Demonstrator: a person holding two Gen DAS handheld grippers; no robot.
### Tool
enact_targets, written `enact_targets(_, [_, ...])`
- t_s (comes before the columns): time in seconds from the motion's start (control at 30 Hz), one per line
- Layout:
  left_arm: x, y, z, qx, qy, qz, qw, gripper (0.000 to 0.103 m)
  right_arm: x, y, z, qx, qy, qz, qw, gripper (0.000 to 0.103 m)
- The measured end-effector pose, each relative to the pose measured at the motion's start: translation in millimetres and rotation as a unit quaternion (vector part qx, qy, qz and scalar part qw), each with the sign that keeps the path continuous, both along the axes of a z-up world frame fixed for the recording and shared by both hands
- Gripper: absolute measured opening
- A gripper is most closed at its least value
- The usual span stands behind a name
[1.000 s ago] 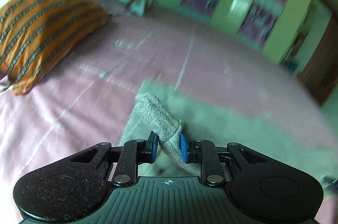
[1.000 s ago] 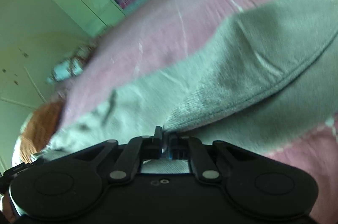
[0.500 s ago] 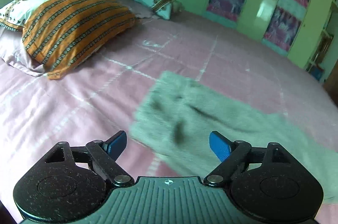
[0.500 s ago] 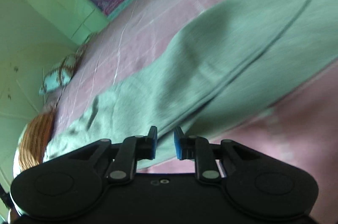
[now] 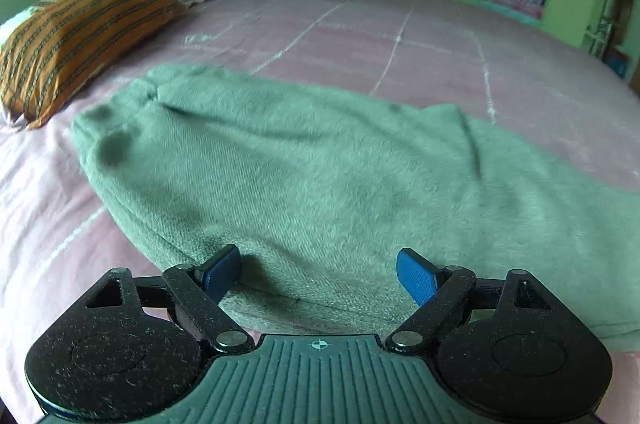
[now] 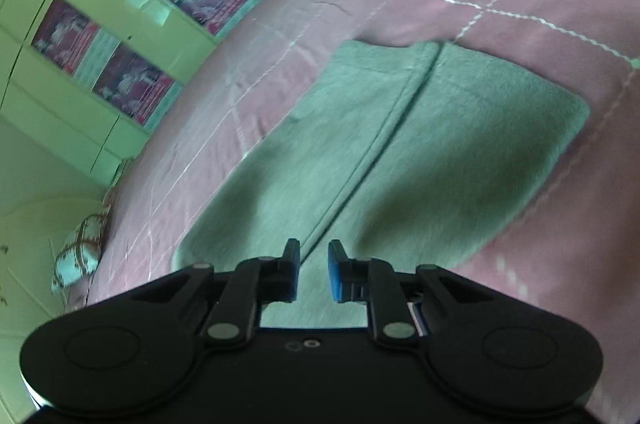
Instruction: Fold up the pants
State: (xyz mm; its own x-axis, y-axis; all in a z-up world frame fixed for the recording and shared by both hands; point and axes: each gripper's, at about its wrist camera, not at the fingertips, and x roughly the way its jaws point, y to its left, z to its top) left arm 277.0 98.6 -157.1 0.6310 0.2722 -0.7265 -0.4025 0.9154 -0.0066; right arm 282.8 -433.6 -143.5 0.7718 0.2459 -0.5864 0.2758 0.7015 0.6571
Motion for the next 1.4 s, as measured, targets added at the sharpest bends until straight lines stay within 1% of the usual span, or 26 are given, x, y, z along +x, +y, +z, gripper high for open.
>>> enact_targets(0.07, [4,-6,-4,0.018,0.019,-0.011,0.9996,0.084,13,-12,-9,0.006,0.004,-0.008,1.0,0.009])
enact_targets(0.13, [3,-6,-4,0.016,0.02,-0.014,0.9996,0.085,25,-24,-20,0.022,0.009,-0.021,1.0,0.005])
enact_targets(0.2, [2,-6,-5,0.015,0.02,-0.017,0.9995,0.086,36,-35,-29,0.044,0.008,-0.032,0.998,0.005])
enact_targets(0.23, [3,-7,-6,0.018,0.02,-0.019,0.9995,0.086,42,-39,-32,0.053,0.008,-0.034,0.998,0.002])
enact_targets(0.27, [5,-7,-7,0.021,0.021,-0.02,0.9994,0.087,46,-41,-35,0.053,0.008,-0.037,0.998,0.0])
enact_targets(0.33, [12,-4,-10,0.023,0.022,-0.02,0.9993,0.088,53,-41,-35,0.045,0.011,-0.03,0.998,0.0])
enact_targets(0.37, [13,-3,-10,0.022,0.022,-0.021,0.9993,0.088,55,-38,-31,0.03,0.011,-0.024,0.999,0.0])
enact_targets(0.43, [14,0,-9,0.016,0.025,-0.028,0.9992,0.088,44,-32,-11,0.015,-0.012,-0.021,1.0,0.0])
enact_targets(0.5, [13,3,-8,0.01,0.028,-0.04,0.9987,0.088,16,-31,17,0.016,-0.049,-0.029,0.998,0.0])
enact_targets(0.57, [13,6,-7,0.006,0.032,-0.055,0.998,0.088,-14,-31,29,0.007,-0.061,-0.034,0.998,0.0])
enact_targets(0.6, [12,7,-6,0.004,0.034,-0.06,0.9976,0.088,-25,-33,26,0.005,-0.055,-0.037,0.998,0.0])
enact_targets(0.67, [12,8,-5,0.003,0.037,-0.066,0.9971,0.088,-35,-37,2,0.006,-0.017,-0.042,0.999,0.0])
enact_targets(0.7, [12,8,-3,0.002,0.04,-0.068,0.9969,0.088,-34,-40,-15,0.016,0.01,-0.044,0.999,0.0])
enact_targets(0.73, [11,9,-1,-0.001,0.04,-0.07,0.9967,0.088,-33,-45,-31,0.041,0.025,-0.048,0.998,0.0])
enact_targets(0.77, [9,10,0,-0.003,0.038,-0.072,0.9967,0.088,-36,-49,-36,0.058,0.017,-0.055,0.997,0.001])
enact_targets(0.8, [7,11,0,-0.004,0.036,-0.074,0.9966,0.088,-40,-50,-33,0.062,0.01,-0.065,0.996,0.006])
enact_targets(0.83, [5,12,0,-0.007,0.032,-0.076,0.9966,0.088,-45,-52,-27,0.052,0.0,-0.082,0.995,0.016])
enact_targets(0.87, [3,12,-1,-0.007,0.029,-0.078,0.9965,0.088,-48,-53,-22,0.043,-0.01,-0.094,0.995,0.017])
enact_targets(0.9, [2,11,-1,-0.004,0.028,-0.08,0.9964,0.088,-48,-57,-20,0.042,-0.009,-0.103,0.994,0.017])
enact_targets(0.97, [2,8,-3,0.007,0.028,-0.082,0.9962,0.088,-41,-64,-23,0.046,0.011,-0.114,0.992,0.01])
enact_targets(1.0, [3,7,-3,0.01,0.028,-0.082,0.9962,0.088,-38,-67,-24,0.045,0.013,-0.117,0.992,0.01])
enact_targets(1.13, [2,6,-3,0.01,0.027,-0.084,0.996,0.088,-27,-79,-24,0.05,0.019,-0.126,0.991,0.0])
enact_targets(1.2, [3,7,-3,0.007,0.029,-0.088,0.9956,0.088,-29,-81,-15,0.044,0.007,-0.118,0.992,0.0])
enact_targets(1.3, [2,10,-3,0.005,0.03,-0.097,0.9948,0.088,-48,-69,14,0.02,-0.039,-0.105,0.994,0.0])
enact_targets(1.33, [3,10,-3,0.005,0.032,-0.1,0.9945,0.088,-55,-65,16,0.015,-0.04,-0.104,0.994,0.0])
enact_targets(1.4, [3,11,-2,0.004,0.034,-0.104,0.994,0.088,-56,-66,1,0.015,-0.014,-0.11,0.994,0.0])
